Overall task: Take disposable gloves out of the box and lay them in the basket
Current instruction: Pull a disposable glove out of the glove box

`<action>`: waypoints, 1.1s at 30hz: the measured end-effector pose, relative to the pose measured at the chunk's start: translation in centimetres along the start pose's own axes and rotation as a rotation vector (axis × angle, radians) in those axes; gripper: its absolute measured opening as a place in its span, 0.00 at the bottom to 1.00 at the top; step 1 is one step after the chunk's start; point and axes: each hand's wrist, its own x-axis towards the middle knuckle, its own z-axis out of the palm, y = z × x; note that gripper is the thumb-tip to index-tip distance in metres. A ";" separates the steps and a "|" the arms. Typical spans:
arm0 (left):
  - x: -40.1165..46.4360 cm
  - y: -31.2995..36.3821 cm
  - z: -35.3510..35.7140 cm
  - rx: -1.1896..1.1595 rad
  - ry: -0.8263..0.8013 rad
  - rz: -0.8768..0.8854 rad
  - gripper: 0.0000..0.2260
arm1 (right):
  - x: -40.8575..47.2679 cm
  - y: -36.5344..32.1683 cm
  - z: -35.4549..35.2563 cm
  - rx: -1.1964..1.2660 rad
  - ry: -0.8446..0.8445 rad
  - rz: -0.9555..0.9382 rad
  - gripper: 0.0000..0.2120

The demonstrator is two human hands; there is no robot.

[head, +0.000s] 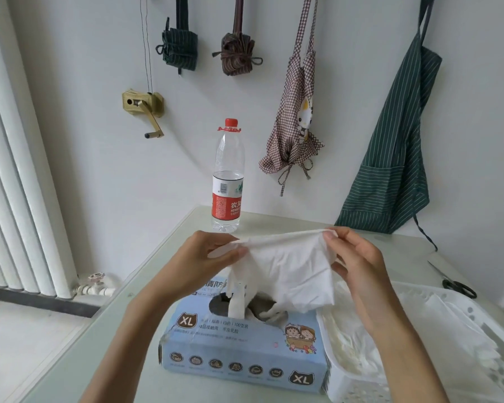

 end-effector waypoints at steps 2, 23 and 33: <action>0.2 0.2 0.6 -0.060 0.012 0.013 0.08 | 0.1 -0.4 0.1 -0.021 0.105 -0.082 0.06; 7.1 8.8 14.3 -0.195 0.054 0.039 0.13 | -1.3 -9.5 -13.5 -0.876 0.531 -0.792 0.06; 5.2 10.4 10.5 0.240 0.326 0.302 0.07 | -3.5 -9.3 -14.3 -0.555 0.406 -0.651 0.06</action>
